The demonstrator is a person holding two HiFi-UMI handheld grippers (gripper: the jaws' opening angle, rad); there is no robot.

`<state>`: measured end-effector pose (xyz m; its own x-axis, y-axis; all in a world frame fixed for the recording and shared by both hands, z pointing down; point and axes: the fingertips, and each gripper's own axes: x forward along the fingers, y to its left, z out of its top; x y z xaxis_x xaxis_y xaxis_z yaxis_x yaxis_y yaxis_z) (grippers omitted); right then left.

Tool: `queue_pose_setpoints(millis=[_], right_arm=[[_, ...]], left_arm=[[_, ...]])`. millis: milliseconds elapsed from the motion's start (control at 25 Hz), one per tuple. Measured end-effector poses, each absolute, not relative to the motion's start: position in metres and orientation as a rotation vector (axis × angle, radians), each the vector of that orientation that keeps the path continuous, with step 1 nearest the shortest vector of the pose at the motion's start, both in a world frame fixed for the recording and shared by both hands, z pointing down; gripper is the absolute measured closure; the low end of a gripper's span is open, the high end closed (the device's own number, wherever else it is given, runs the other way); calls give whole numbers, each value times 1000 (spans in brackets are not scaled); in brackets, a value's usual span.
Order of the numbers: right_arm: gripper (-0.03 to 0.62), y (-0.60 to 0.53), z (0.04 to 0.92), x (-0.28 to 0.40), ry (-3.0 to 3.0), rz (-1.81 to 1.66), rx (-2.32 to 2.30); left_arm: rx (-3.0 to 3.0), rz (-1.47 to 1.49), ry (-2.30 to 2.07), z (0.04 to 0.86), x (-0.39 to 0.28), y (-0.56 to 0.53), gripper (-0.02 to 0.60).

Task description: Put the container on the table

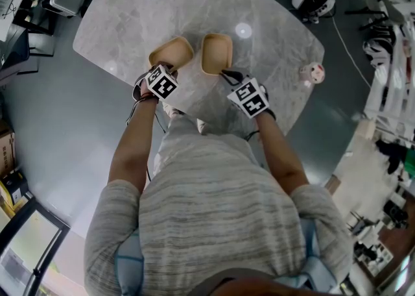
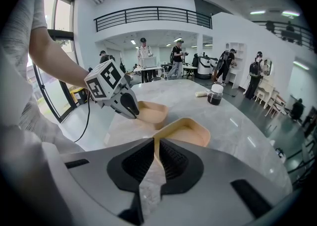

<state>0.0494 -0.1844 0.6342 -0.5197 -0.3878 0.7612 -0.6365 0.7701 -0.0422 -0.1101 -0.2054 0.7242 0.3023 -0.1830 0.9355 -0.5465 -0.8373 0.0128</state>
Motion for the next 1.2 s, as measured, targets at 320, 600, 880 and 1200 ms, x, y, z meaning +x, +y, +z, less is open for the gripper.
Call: queue_pose_setpoints(millis=[320, 600, 880, 1200], right_arm=[[574, -186, 631, 48, -2197, 413, 773], [574, -188, 626, 47, -2221, 420, 793], [574, -190, 625, 48, -2261, 399, 813], [574, -188, 607, 45, -2351, 470, 848]], left_arm=[[2296, 1437, -779, 703, -111, -217, 523], [2293, 1234, -897, 683, -110, -221, 523], [2286, 1057, -937, 657, -108, -217, 523], [2289, 668, -925, 613, -91, -210, 523]])
